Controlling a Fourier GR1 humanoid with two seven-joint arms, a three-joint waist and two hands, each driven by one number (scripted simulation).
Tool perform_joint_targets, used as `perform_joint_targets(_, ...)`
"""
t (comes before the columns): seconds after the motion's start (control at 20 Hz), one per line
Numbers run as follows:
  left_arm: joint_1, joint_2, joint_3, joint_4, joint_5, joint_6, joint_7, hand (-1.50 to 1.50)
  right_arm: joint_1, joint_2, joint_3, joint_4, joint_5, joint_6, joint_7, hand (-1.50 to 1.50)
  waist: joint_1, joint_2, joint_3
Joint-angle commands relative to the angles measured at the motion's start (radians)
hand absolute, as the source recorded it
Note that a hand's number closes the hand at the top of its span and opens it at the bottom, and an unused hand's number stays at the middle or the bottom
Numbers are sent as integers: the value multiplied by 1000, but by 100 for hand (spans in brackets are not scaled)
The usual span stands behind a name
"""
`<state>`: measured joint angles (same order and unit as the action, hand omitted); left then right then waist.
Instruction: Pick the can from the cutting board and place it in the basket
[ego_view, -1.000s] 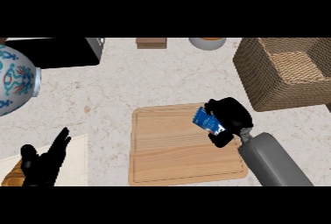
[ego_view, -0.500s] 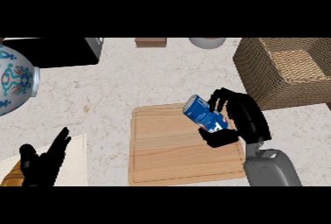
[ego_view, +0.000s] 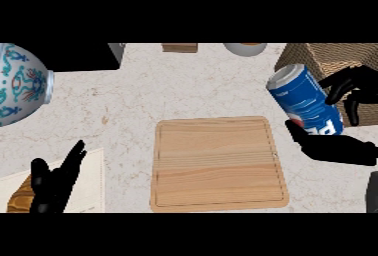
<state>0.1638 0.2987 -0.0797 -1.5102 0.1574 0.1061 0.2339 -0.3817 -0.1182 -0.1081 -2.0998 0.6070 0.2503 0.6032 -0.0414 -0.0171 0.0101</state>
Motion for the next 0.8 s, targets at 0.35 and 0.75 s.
perform_joint_targets(0.35,2,-4,-7,72,5,-51,40,0,-337,-281,-324,139,-205,135,244,150,44,17,-11)
perform_joint_targets(0.75,-46,-25,-7,102,-28,-40,32,0,-336,-411,-376,438,-193,116,19,150,52,23,-10)
